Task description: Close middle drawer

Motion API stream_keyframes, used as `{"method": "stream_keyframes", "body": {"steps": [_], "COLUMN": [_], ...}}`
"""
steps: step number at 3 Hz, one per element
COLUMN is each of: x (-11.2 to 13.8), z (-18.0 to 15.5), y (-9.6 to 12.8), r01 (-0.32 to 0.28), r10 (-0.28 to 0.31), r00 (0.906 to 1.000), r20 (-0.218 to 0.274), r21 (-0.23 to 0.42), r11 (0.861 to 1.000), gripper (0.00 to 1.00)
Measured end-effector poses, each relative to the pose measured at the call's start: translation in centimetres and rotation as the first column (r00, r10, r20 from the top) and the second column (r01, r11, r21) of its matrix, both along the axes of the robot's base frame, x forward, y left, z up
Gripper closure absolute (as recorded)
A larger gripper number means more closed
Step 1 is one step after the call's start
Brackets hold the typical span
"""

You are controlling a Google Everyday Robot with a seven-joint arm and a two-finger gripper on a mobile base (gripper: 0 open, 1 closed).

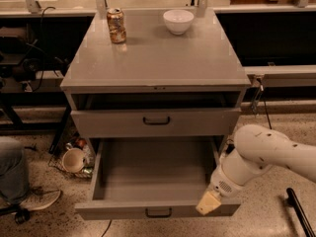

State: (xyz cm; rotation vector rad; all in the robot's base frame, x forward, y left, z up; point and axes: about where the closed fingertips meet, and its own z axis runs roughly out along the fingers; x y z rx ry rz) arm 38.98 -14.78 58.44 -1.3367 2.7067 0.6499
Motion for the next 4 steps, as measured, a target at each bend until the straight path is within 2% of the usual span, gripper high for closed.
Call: {"method": "stream_keyframes", "body": {"steps": [2,3,4], "x": [-0.1,-0.7,-0.9], "z": [0.3,-2.5,-7.4], "y": [0.1,-0.7,-2.0], "r01": [-0.007,0.041,0.114], "r10": [0.007,-0.041,-0.115], "r00": [1.0000,0.9987,0.9920], "r20": [0.001,-0.031,-0.052], "r21": [-0.003,-0.003,-0.031], "r11": [1.000,0.999,0.993], "gripper": [0.99,1.00,1.00]}}
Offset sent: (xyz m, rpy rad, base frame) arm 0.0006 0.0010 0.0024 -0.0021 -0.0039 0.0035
